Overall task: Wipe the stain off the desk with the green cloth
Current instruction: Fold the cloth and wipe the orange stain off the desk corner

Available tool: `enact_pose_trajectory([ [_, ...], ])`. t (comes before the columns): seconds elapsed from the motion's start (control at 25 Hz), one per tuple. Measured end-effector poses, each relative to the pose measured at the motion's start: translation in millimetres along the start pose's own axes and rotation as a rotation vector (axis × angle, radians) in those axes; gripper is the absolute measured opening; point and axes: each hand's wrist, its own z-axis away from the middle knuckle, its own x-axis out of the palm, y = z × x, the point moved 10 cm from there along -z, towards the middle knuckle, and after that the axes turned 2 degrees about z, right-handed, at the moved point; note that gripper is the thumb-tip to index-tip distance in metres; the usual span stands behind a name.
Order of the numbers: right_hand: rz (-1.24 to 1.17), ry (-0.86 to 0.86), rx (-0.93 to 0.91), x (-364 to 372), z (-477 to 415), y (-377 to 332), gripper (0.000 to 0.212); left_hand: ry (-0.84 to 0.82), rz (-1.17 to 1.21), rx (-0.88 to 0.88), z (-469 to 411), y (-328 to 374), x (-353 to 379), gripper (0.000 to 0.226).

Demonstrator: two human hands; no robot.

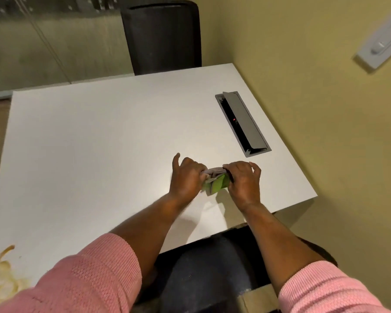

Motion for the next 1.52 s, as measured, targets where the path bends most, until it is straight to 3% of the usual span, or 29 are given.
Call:
enact_pose_trajectory([
  [0.36, -0.067, 0.022, 0.025, -21.1, 44.4, -198.5, 0.042, 0.078, 0.031, 0.080, 115.2, -94.2, -156.0, 0.012],
  [0.8, -0.044, -0.088, -0.079, 41.7, 132.8, -423.7, 0.039, 0.001, -0.030, 0.060, 278.1, -258.0, -253.9, 0.018],
  [1.16, -0.013, -0.300, -0.157, 95.9, 173.0, -521.4, 0.046, -0.070, 0.019, -0.095, 362.6, -353.4, -260.5, 0.016],
  [1.52, 0.021, -0.529, -0.168, 147.8, 201.6, -521.9, 0.042, -0.139, 0.127, -0.292, 403.9, -385.6, -213.4, 0.015],
])
